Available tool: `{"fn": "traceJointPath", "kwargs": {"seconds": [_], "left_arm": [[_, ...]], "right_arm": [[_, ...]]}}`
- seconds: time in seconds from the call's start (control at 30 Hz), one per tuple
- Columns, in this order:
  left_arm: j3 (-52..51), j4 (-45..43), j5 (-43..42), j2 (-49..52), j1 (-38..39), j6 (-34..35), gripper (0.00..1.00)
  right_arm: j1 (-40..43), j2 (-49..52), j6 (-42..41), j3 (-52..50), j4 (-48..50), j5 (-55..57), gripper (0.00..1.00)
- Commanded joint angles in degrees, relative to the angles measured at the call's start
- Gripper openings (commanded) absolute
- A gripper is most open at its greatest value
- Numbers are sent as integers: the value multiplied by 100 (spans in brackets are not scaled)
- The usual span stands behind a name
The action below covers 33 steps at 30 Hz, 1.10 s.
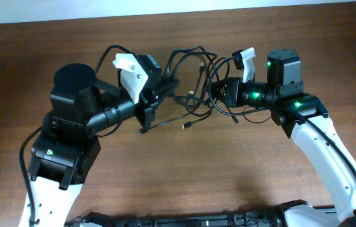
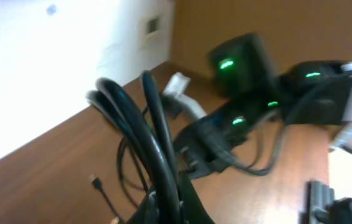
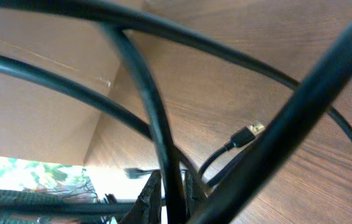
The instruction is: Untangle cables
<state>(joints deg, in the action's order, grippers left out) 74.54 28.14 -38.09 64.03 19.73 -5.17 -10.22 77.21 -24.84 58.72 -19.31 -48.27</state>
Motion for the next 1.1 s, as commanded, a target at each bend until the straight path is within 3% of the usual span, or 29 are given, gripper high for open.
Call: {"fn": "traceJointPath", "kwargs": {"seconds": [0.0, 0.13, 0.3, 0.43, 0.5, 0.53, 0.6, 0.67, 1.07], "left_arm": [[46, 293, 1364, -22, 15, -98, 0], [46, 402, 1545, -24, 0, -98, 0], [46, 457, 1543, -98, 0, -789, 0], [46, 713, 1545, -105, 0, -1436, 0], [46, 785, 1545, -105, 0, -1447, 0], [46, 793, 1545, -105, 0, -1445, 0], [46, 796, 1545, -107, 0, -1445, 0], [46, 796, 1545, -105, 0, -1445, 0], [46, 647, 1239, -120, 0, -1443, 0]], "right_arm": [[-17, -2, 57, 57, 160, -221, 4], [131, -2, 59, 55, 122, -199, 4], [612, -2, 55, 55, -153, 157, 5], [918, -2, 70, 55, -140, -273, 5], [968, -2, 356, 55, -149, -487, 17], [977, -2, 404, 55, -155, -520, 41], [977, -2, 404, 55, -155, -511, 70], [977, -2, 404, 55, -155, -507, 82], [975, -2, 407, 55, -564, -511, 85]]}}
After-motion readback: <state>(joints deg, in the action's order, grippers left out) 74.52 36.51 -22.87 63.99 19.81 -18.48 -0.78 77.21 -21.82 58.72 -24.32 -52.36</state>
